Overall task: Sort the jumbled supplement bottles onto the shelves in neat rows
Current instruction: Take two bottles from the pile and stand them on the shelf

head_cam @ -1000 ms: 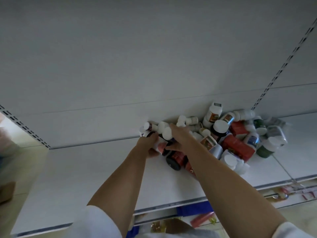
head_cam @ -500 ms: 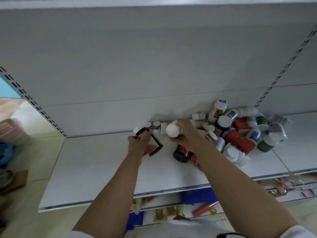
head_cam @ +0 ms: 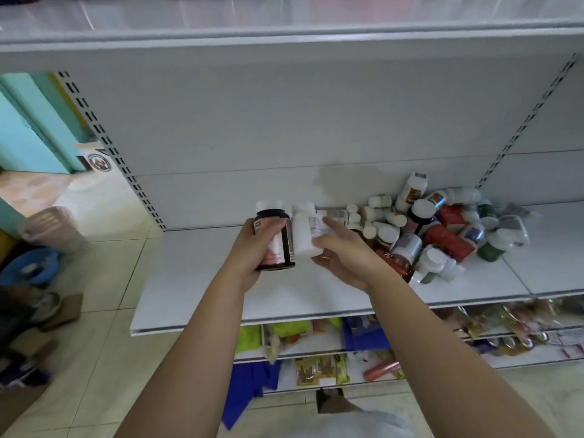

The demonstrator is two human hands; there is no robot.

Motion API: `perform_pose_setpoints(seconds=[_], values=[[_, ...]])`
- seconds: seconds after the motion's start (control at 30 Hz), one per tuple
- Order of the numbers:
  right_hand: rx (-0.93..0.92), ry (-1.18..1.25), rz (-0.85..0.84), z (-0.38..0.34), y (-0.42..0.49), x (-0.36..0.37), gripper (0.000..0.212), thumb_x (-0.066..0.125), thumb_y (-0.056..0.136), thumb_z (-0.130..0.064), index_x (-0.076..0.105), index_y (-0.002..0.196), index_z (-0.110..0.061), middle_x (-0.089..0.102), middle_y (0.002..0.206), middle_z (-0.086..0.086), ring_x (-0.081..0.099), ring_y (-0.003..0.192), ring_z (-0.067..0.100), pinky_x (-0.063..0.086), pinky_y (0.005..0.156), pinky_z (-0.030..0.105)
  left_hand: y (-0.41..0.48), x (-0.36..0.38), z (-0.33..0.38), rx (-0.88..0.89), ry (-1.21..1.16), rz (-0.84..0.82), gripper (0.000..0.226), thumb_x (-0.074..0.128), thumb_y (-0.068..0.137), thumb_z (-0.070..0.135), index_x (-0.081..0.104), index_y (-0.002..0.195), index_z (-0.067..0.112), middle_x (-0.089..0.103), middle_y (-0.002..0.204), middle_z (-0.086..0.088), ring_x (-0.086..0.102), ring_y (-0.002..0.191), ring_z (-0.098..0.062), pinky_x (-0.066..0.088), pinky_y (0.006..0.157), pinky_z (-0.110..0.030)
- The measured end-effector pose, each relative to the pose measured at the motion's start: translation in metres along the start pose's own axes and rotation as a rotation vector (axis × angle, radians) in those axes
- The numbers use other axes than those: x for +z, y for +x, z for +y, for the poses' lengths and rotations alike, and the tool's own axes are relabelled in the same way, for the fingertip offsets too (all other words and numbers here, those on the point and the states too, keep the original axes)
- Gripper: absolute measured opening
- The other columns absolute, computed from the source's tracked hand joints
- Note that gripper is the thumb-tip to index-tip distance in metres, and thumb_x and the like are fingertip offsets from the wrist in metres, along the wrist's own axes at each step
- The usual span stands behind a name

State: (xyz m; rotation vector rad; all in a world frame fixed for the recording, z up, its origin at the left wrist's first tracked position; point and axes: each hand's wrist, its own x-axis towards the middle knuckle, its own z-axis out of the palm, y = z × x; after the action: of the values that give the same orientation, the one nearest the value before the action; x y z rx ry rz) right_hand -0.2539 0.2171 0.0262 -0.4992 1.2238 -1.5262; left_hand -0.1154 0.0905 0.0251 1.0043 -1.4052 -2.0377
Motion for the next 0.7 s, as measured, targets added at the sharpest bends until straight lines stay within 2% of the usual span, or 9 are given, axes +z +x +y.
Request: perform_pose_setpoints(seconds=[0.07, 0.1, 0.17, 0.23, 0.3, 0.4, 0.5, 0.6, 0.7], values=[[0.016, 0.020, -0.096, -0.009, -0.016, 0.012, 0.040, 0.057, 0.077, -0.006, 0.056, 0.117, -0.006, 0.067, 0.100, 0.006, 0.060, 0.092, 0.018, 0.047, 0.078, 0.027, -0.016, -0.001, 0.009, 0.053, 0.037, -0.028, 0.012, 0.064, 0.091, 0.022, 0.063, 0.103, 0.017, 0.072, 0.089, -0.005, 0.071, 0.077, -0.018, 0.056, 0.063, -0.036], [0.011, 0.034, -0.126, -0.013, -0.022, 0.017, 0.041, 0.055, 0.074, -0.007, 0.058, 0.115, -0.002, 0.067, 0.101, 0.007, 0.059, 0.093, 0.018, 0.046, 0.077, 0.026, -0.024, -0.001, 0.015, 0.084, 0.054, -0.026, 0.009, 0.061, 0.093, 0.022, 0.064, 0.100, 0.017, 0.072, 0.084, -0.002, 0.070, 0.073, -0.015, 0.055, 0.062, -0.033], [-0.023, 0.031, -0.156, -0.022, -0.035, 0.024, 0.049, 0.053, 0.073, -0.005, 0.055, 0.121, 0.001, 0.066, 0.108, 0.010, 0.059, 0.100, 0.020, 0.044, 0.081, 0.027, -0.042, 0.000, 0.029, 0.127, 0.057, -0.013, 0.013, 0.059, 0.093, 0.028, 0.063, 0.098, 0.017, 0.070, 0.078, -0.001, 0.068, 0.068, -0.015, 0.055, 0.060, -0.031], [-0.061, -0.029, -0.167, -0.034, -0.046, 0.030, 0.057, 0.054, 0.072, -0.004, 0.049, 0.129, 0.001, 0.065, 0.118, 0.014, 0.060, 0.109, 0.025, 0.045, 0.089, 0.031, -0.060, 0.003, 0.046, 0.143, 0.032, 0.000, 0.026, 0.060, 0.086, 0.036, 0.062, 0.102, 0.015, 0.070, 0.083, -0.005, 0.068, 0.070, -0.019, 0.056, 0.063, -0.035], [-0.105, -0.081, -0.163, -0.048, -0.060, 0.037, 0.063, 0.056, 0.070, -0.003, 0.045, 0.132, -0.002, 0.063, 0.122, 0.016, 0.060, 0.114, 0.028, 0.047, 0.097, 0.037, -0.076, 0.006, 0.061, 0.210, 0.023, 0.019, 0.025, 0.058, 0.088, 0.035, 0.061, 0.104, 0.016, 0.069, 0.084, -0.005, 0.068, 0.072, -0.021, 0.055, 0.062, -0.035], [-0.187, -0.121, -0.183, -0.073, -0.084, 0.049, 0.058, 0.059, 0.069, -0.001, 0.047, 0.124, -0.010, 0.063, 0.111, 0.009, 0.064, 0.103, 0.022, 0.053, 0.091, 0.036, -0.103, 0.014, 0.082, 0.331, 0.011, -0.002, 0.024, 0.056, 0.094, 0.027, 0.055, 0.113, 0.013, 0.069, 0.087, -0.008, 0.071, 0.078, -0.028, 0.055, 0.061, -0.037], [-0.283, -0.242, -0.177, -0.098, -0.110, 0.056, 0.047, 0.060, 0.075, 0.001, 0.049, 0.118, -0.014, 0.066, 0.106, 0.009, 0.068, 0.092, 0.022, 0.053, 0.087, 0.039, -0.133, 0.022, 0.107, 0.432, 0.006, 0.020, 0.018, 0.057, 0.094, 0.025, 0.054, 0.110, 0.017, 0.070, 0.084, -0.005, 0.070, 0.078, -0.031, 0.057, 0.061, -0.039], [-0.390, -0.315, -0.174, -0.122, -0.133, 0.062, 0.048, 0.060, 0.072, -0.009, 0.051, 0.119, -0.012, 0.070, 0.094, 0.008, 0.068, 0.083, 0.022, 0.051, 0.085, 0.044, -0.158, 0.029, 0.133, 0.519, 0.023, 0.065, 0.036, 0.068, 0.075, 0.037, 0.058, 0.106, 0.022, 0.067, 0.095, -0.008, 0.067, 0.086, -0.032, 0.055, 0.069, -0.045], [-0.385, -0.076, -0.166, -0.145, -0.145, 0.071, 0.019, 0.055, 0.086, -0.013, 0.055, 0.105, -0.009, 0.062, 0.084, 0.010, 0.063, 0.075, 0.022, 0.054, 0.077, 0.039, -0.173, 0.040, 0.154, 0.583, 0.033, 0.093, 0.060, 0.068, 0.063, 0.049, 0.058, 0.114, 0.018, 0.066, 0.112, -0.021, 0.064, 0.094, -0.035, 0.055, 0.076, -0.050]])
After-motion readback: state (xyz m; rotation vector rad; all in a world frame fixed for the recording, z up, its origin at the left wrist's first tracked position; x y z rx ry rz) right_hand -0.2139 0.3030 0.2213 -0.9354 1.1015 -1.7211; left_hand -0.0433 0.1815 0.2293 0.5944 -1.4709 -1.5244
